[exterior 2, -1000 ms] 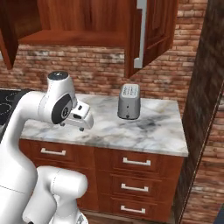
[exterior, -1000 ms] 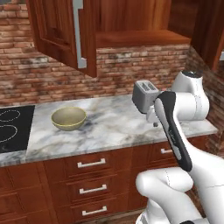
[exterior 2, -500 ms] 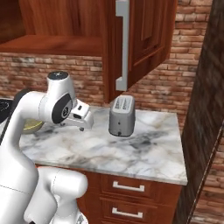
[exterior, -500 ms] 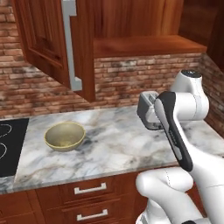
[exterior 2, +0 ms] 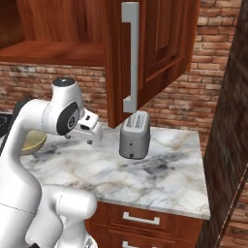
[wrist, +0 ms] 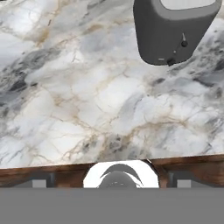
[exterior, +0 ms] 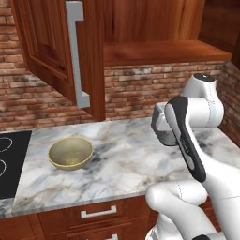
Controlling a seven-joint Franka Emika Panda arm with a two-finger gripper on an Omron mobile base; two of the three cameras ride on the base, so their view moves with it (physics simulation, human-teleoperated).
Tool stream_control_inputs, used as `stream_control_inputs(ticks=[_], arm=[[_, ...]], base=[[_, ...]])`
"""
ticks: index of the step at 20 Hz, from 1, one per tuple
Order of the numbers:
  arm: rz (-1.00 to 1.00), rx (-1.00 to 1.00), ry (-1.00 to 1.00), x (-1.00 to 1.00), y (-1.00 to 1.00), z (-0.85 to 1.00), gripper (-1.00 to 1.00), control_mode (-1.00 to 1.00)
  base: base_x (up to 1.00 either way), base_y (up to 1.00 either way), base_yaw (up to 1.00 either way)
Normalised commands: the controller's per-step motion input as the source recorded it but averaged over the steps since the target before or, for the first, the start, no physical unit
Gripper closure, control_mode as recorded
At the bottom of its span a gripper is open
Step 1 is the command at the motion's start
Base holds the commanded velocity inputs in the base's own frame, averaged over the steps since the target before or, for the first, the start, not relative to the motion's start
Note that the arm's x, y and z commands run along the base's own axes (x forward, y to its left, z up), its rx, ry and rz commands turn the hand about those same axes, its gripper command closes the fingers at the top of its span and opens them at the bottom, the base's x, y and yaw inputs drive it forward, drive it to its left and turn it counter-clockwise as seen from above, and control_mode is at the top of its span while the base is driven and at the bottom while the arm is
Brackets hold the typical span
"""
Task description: Open the cabinet and move the ladle to the pot. Then close the cabinet.
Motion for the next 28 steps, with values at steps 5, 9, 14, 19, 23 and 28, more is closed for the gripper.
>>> stream_control_inputs(ticks=[5, 9, 14, 19, 23, 28], arm=[[0.01, -0.01, -0.26, -0.80, 0.73, 0.29, -1.00, -1.00], [0.00, -0.11, -0.51, -0.96, 1.00, 0.37, -1.00, -1.00], [0.00, -0.14, -0.58, -0.90, 1.00, 0.42, -1.00, -1.00], [-0.04, -0.09, -0.58, -0.76, 0.95, 0.69, -1.00, -1.00], [-0.05, -0.08, -0.55, -0.49, 0.84, 0.50, -1.00, -1.00], [-0.09, -0.08, -0.53, 0.09, 0.72, 0.15, -1.00, -1.00]], base=[[0.00, 0.00, 0.00], [0.00, 0.00, 0.00], [0.00, 0.00, 0.00], [0.00, 0.00, 0.00], [0.00, 0.00, 0.00], [0.00, 0.00, 0.00]])
